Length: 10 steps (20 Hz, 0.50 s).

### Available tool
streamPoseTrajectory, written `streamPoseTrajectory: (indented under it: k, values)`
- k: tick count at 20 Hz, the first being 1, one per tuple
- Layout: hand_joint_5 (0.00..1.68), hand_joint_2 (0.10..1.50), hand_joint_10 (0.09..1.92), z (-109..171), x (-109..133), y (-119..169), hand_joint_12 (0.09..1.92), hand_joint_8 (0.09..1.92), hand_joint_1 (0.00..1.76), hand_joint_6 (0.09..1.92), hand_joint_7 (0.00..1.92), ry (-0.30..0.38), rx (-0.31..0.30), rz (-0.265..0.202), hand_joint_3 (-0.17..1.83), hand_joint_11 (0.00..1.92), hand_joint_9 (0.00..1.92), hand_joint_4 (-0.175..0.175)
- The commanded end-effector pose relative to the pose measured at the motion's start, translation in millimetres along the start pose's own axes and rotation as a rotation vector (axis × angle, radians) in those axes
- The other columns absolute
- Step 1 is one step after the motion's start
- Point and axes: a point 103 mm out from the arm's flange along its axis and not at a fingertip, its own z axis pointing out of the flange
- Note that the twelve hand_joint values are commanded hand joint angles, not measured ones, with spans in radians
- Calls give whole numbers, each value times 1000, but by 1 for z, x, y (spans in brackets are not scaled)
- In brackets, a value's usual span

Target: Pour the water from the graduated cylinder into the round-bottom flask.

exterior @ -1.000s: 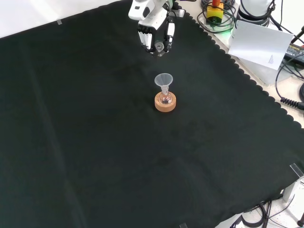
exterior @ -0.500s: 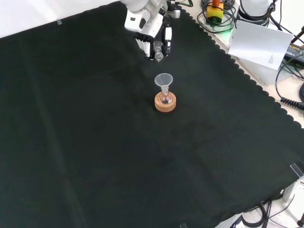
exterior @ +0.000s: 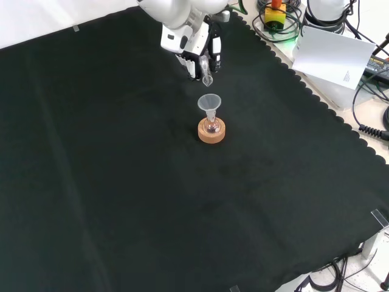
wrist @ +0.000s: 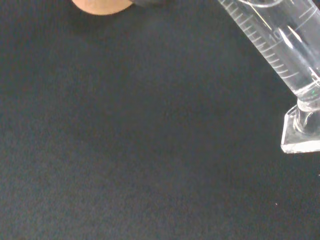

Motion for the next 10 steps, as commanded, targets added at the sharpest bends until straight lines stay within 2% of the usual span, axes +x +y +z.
streamPoseTrajectory:
  k: [1,10]
  values:
    - [1018,1089,87,-5,7,1,807,917,1267,921,1053,-36,42,1,-2,1253,1478,-175]
    - [1023,1087,87,-13,15,7,800,907,1269,912,1060,-65,123,17,-2,1258,1484,-175]
